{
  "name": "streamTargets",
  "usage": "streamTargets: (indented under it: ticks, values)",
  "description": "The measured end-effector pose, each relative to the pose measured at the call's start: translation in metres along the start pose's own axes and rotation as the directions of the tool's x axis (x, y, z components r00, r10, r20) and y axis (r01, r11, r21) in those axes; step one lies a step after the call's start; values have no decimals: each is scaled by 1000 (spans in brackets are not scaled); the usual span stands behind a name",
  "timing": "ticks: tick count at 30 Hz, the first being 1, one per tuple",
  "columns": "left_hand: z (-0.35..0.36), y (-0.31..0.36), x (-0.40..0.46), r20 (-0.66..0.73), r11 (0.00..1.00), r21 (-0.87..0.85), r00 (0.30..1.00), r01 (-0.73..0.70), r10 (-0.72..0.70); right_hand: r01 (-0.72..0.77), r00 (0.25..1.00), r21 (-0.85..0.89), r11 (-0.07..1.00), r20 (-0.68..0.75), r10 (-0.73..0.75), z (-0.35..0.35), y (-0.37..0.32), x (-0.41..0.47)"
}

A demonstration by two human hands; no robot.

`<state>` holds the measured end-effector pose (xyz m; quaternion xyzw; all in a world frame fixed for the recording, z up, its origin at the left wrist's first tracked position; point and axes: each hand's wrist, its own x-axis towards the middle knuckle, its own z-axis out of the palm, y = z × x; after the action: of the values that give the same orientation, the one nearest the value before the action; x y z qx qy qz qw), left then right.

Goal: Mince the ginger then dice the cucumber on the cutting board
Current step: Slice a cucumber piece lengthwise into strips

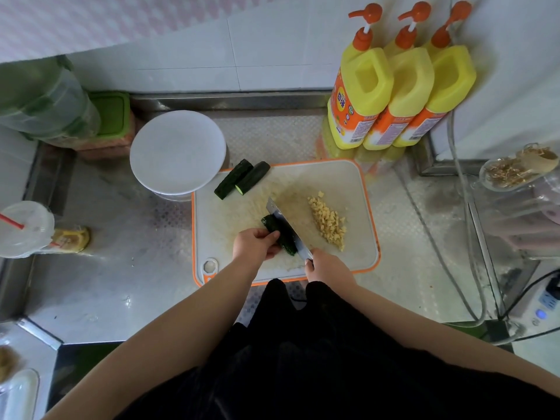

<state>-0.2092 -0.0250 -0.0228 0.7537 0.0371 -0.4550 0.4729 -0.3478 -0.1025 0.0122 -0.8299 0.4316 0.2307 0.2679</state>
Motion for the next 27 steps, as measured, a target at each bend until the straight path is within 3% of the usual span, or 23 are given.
streamTargets:
  ticks: [5, 14, 21, 27]
  values:
    - [-3, -2, 2, 26, 997, -66, 999, 43, -41, -27, 999, -4, 1000, -17, 27, 1, -1, 0]
    - [-4, -2, 10, 80, 998, 55, 997, -2, -3, -40, 999, 13, 999, 14, 40, -1, 0, 0]
    - [-5, -4, 12, 108, 996, 81, 994, -26, 17, -17, 994, 93, 996, -109, 27, -6, 0, -6]
    - [-6, -4, 13, 124, 995, 89, 992, -36, 25, 21, 997, 96, 995, -75, -14, -8, 0, -7]
